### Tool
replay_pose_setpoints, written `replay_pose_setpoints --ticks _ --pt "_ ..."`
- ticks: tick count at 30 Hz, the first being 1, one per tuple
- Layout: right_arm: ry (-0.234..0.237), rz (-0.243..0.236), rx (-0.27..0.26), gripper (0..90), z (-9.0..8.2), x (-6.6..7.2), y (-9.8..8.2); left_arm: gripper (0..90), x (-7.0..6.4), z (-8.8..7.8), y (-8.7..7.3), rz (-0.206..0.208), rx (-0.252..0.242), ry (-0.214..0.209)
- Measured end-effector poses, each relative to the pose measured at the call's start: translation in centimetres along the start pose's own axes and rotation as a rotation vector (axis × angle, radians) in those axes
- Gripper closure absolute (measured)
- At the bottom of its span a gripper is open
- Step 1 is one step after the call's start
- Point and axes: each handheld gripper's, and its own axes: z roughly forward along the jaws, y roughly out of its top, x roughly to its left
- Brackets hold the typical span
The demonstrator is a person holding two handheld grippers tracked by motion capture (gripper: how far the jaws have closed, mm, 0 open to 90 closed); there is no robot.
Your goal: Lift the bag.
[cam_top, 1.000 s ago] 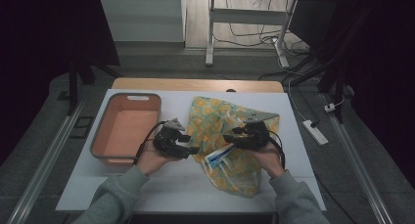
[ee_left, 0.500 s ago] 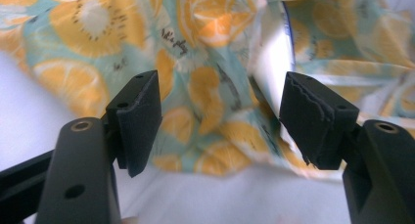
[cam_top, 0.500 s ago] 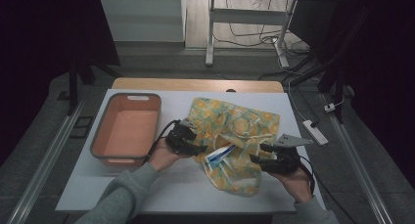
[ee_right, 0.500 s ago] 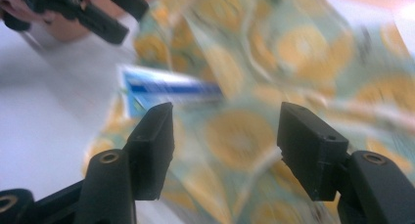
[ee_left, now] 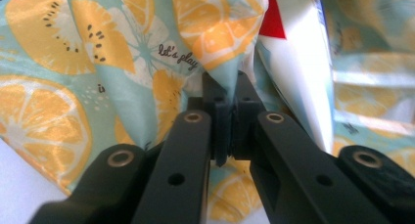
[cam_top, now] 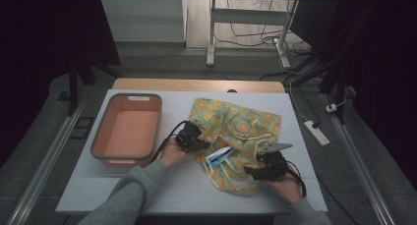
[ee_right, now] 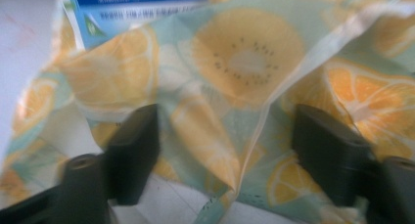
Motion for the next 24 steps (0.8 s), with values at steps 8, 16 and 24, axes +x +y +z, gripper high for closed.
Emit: replay_pose_setpoints --ticks 8,16,24 --pt "-0.017 -0.063 -0.031 87.6 -0.5 -0.1 0.3 88.0 -0.1 -2.9 -1.0 0.018 -0.052 -0.026" --pt "-0.034 -0.06 -0.208 88.7 -4.2 -0.3 0.9 88.2 -0.8 -5.8 -2.0 0.036 -0.111 -0.085" --pt "-0.033 -0.113 -0.293 88.6 -6.3 0.9 2.0 88.3 -2.1 -9.0 -2.4 0.064 -0.202 -0.13"
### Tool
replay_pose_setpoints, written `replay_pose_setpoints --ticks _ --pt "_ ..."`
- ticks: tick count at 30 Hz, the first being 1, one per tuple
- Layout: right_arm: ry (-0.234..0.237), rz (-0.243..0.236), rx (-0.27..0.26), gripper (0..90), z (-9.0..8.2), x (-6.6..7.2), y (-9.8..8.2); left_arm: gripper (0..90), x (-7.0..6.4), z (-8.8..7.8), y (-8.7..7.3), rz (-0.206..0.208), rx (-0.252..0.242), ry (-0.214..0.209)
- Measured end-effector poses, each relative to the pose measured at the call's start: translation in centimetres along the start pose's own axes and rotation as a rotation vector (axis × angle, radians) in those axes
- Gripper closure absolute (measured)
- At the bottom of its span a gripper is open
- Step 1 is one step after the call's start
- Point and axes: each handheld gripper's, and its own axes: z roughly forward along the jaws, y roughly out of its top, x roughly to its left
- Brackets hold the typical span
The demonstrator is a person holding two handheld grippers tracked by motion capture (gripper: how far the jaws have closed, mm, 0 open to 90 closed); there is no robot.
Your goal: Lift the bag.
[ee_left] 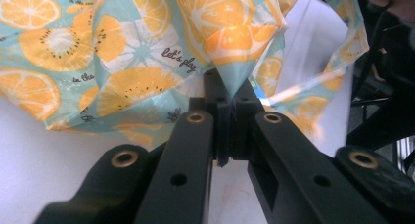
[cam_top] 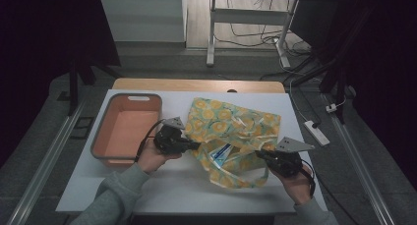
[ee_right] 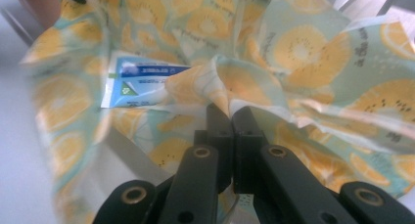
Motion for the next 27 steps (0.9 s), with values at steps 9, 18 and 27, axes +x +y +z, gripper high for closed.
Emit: replay_pose_setpoints --ticks 9,18,27 --pt "-0.02 0.029 -0.101 88.7 -2.5 -0.8 1.7 88.3 0.1 -3.7 0.0 -0.027 -0.109 -0.011" --pt "-0.047 0.003 -0.207 88.8 -4.7 -1.3 4.9 88.4 -1.5 -7.2 1.7 0.03 -0.228 -0.003" --pt "-0.048 -0.042 -0.311 89.0 -6.1 -1.3 10.0 88.4 -2.6 -11.5 3.8 0.084 -0.345 0.029"
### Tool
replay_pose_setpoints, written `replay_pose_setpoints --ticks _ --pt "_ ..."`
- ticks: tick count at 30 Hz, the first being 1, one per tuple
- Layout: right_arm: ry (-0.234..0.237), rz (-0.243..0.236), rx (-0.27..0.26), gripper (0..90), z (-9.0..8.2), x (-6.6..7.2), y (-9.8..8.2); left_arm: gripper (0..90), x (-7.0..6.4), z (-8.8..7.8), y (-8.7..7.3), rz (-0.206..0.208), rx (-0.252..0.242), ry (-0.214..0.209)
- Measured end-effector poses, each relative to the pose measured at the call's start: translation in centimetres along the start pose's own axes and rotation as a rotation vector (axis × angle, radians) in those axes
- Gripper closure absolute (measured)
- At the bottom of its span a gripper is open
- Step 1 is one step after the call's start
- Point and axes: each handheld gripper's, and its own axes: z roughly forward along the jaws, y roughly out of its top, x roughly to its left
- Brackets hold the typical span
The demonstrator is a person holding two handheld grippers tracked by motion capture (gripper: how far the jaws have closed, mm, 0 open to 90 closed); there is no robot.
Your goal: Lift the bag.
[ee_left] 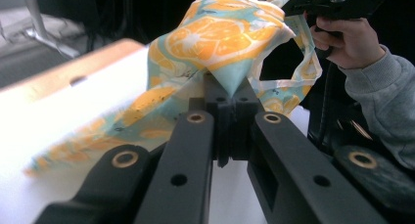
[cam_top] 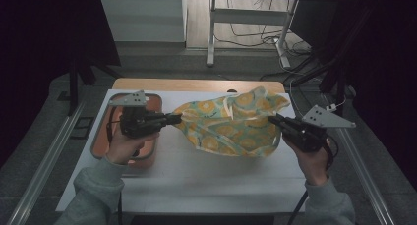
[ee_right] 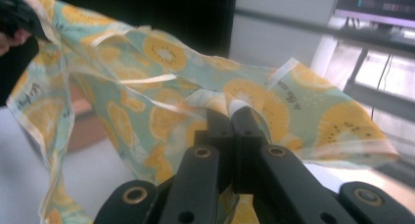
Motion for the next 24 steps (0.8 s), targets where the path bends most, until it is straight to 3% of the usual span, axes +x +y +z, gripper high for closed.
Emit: replay_pose_setpoints --ticks 6,9,13,16,21,22,23,24 --pt "-0.009 -0.045 -0.065 89.1 0.0 -0.1 4.7 88.4 -0.6 -1.5 2.3 0.036 -0.06 0.018" --pt "-0.012 -0.039 -0.082 89.1 0.4 -0.5 6.1 88.4 -0.3 -2.1 3.5 0.033 -0.096 0.015" --pt "-0.026 -0.055 -0.111 89.1 0.6 -0.5 7.1 88.4 0.3 -1.9 3.8 0.026 -0.098 0.033" --pt "-0.022 -0.04 -0.08 89.1 1.6 -0.8 6.6 88.3 1.5 -1.2 3.3 -0.011 -0.085 0.042" --pt "-0.009 0.019 0.019 89.1 4.5 -2.3 3.9 88.3 3.9 0.4 1.8 -0.078 -0.035 0.057" --pt "-0.009 0.019 0.019 89.1 4.5 -2.3 3.9 88.3 3.9 0.4 1.8 -0.078 -0.035 0.057" --pt "-0.004 0.043 0.055 89.1 5.7 -3.0 2.7 88.3 4.8 1.2 1.1 -0.104 -0.009 0.067" --pt "-0.004 0.043 0.055 89.1 5.7 -3.0 2.7 88.2 4.8 1.2 1.1 -0.104 -0.009 0.067"
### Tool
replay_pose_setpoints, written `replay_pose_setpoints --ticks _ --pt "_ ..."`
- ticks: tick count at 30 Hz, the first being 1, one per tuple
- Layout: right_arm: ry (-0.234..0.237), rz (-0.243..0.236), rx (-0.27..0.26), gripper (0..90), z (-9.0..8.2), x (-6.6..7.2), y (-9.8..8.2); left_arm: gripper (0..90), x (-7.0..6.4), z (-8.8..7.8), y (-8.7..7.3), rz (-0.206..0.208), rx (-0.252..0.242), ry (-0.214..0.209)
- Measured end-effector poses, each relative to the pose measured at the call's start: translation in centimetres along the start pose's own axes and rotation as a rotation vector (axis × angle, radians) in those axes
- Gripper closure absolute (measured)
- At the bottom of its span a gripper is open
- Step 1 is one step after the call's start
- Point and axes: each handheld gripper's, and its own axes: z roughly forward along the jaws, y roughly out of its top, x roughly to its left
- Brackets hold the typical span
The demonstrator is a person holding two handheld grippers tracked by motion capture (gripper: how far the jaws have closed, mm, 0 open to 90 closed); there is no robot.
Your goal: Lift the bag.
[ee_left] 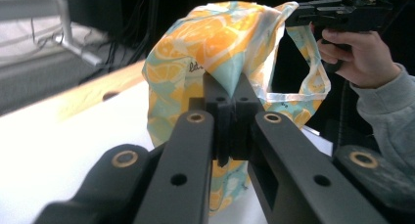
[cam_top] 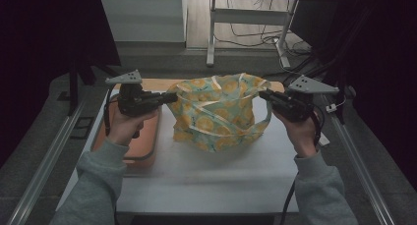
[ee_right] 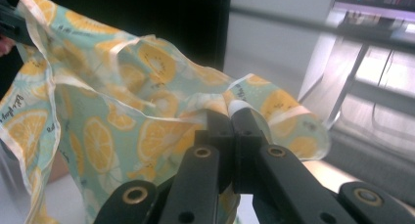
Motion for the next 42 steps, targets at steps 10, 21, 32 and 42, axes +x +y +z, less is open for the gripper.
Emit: replay_pose_setpoints --ticks 10,21,32,42 --pt "-0.023 0.141 0.179 89.0 7.3 -3.7 -5.6 87.9 5.5 5.6 -3.5 -0.137 0.194 0.093" --pt "0.046 0.193 0.222 80.5 8.3 -4.2 -8.3 68.4 5.5 6.4 -4.7 -0.125 0.225 0.119" --pt "0.085 0.148 0.074 34.7 1.4 -2.2 -7.1 11.7 1.6 0.4 -5.2 -0.011 0.172 0.182" --pt "0.082 0.11 0.151 35.1 -0.8 -1.3 -11.4 14.3 -0.4 -2.0 -9.5 -0.005 0.281 0.244"
